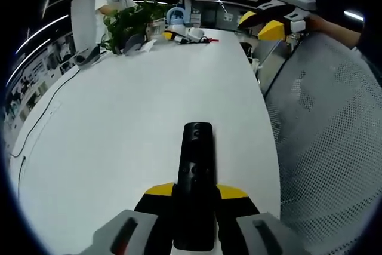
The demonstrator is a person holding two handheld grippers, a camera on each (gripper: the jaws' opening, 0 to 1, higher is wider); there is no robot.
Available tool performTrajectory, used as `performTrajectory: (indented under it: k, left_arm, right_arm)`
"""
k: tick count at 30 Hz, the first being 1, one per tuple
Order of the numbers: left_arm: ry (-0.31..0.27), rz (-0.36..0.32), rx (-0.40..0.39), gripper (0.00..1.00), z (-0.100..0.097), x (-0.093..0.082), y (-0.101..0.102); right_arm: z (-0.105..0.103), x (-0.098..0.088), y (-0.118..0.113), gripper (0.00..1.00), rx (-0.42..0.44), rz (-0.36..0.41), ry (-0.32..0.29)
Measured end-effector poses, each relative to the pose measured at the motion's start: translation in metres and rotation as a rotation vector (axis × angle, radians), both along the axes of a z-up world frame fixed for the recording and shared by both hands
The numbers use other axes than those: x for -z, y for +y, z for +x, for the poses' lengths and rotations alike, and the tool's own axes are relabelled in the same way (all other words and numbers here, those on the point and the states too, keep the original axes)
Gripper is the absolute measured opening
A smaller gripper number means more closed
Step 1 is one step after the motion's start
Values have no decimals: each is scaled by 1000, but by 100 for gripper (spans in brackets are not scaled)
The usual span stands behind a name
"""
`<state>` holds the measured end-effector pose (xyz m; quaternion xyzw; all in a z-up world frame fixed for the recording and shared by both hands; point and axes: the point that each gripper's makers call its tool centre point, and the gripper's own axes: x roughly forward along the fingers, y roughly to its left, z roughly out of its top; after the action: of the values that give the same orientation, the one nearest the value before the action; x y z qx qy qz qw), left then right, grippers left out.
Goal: Press the specified remote control buttons in sequence, fully releasing each button before pressing the next.
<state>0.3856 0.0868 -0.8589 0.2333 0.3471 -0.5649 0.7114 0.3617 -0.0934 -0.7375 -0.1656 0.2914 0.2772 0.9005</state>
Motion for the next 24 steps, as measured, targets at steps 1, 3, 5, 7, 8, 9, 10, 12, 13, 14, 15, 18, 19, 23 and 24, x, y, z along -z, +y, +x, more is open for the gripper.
performTrajectory:
  k: [1, 3, 5, 7, 8, 9, 10, 12, 13, 14, 15, 18, 19, 23, 24]
  left_arm:
    - [-1, -2, 0, 25, -1, 0, -1]
    - [-2, -3, -9, 25, -2, 0, 0]
    - [1, -3, -29, 26, -4, -1, -1]
    - [-8, 4, -21, 26, -7, 0, -2]
    - [-7, 9, -23, 26, -9, 0, -2]
    - [-7, 11, -23, 26, -9, 0, -2]
    - [-8, 14, -25, 26, -10, 0, -2]
    - [-3, 14, -29, 26, -11, 0, -3]
    - [4, 13, -30, 26, -13, 0, -3]
    - [6, 9, -32, 26, -15, 0, -3]
    - [8, 5, -33, 26, -16, 0, -4]
    - [18, -9, -41, 26, -20, 0, -6]
    - [17, -14, -40, 26, -20, 0, -7]
    - [17, -13, -30, 26, -23, 0, -7]
    - [16, -12, -29, 26, -23, 0, -7]
  right_arm:
    - [0, 0, 0, 30, 0, 0, 0]
    - [0, 0, 0, 30, -1, -2, 1]
    - [0, 0, 0, 30, -2, -2, 0]
    - [0, 1, 1, 30, -5, -4, 2]
    - [-1, 1, 1, 30, -6, -6, 3]
    - [-1, 1, 1, 30, -7, -6, 4]
    - [-1, 1, 1, 29, -10, -8, 3]
    - [-1, 1, 2, 30, -13, -11, 3]
    - [-1, 1, 2, 29, -13, -12, 4]
    - [-1, 1, 2, 29, -12, -13, 3]
    - [-1, 1, 1, 29, -12, -12, 2]
    - [-1, 1, 1, 29, -10, -10, 3]
    - [-1, 1, 1, 29, -11, -11, 2]
    - [-1, 1, 2, 29, -13, -14, 3]
    - [-1, 1, 2, 29, -12, -12, 4]
